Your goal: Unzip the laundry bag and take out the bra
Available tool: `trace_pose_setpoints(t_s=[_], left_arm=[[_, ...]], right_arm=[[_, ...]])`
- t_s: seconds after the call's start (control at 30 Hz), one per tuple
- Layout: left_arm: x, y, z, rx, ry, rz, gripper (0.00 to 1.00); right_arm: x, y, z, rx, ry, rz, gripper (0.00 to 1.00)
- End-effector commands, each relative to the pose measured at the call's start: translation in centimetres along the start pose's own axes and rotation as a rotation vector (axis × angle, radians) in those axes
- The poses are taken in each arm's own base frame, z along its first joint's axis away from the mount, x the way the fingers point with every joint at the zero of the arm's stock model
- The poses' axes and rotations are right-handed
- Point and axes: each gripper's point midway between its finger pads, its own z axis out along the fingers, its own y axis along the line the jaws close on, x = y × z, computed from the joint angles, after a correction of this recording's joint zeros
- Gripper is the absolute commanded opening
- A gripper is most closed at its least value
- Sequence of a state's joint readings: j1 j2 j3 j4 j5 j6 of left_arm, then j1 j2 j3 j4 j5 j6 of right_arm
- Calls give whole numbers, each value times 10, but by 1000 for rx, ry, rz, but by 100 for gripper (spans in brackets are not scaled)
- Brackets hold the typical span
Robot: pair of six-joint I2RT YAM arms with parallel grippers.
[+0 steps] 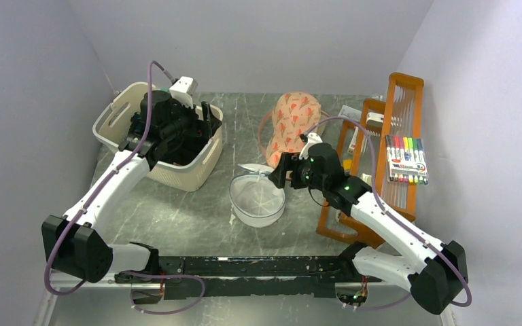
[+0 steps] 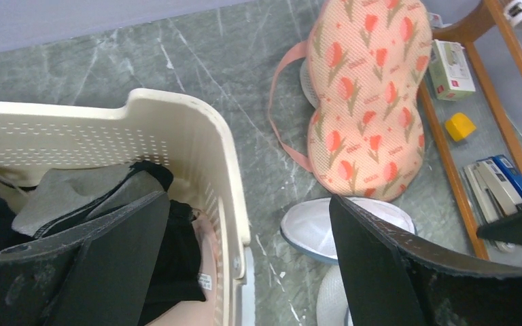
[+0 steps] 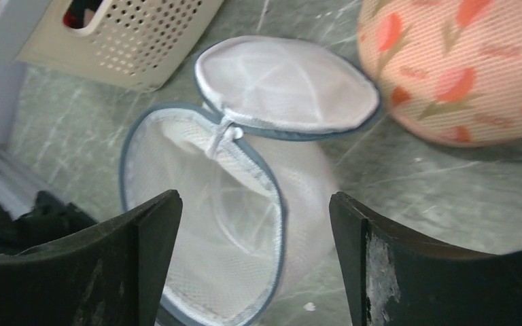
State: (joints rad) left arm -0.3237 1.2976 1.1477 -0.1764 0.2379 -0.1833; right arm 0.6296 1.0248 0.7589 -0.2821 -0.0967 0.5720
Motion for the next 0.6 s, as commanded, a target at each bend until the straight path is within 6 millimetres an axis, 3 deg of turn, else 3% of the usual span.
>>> trace_pose_setpoints(t_s=[0.0,0.17,0.3,0.43,0.57], left_arm=[[-14,-36,-1,150,-36,15,100],[20,-73,21,237,89,15,95],[55,-79,37,38,203,21,95],[79,-102,43,10,234,-18,98],[101,-102,51,-73,293,-163,97]], right_arm=[[-12,-27,-4,150,-25,-123,82],[-26,-22,0,137,-65,-132,83],[-29,-15,5,104,-80,-128,83],[-29,-14,6,90,-91,-121,83],[-27,-15,6,87,-96,-120,83]])
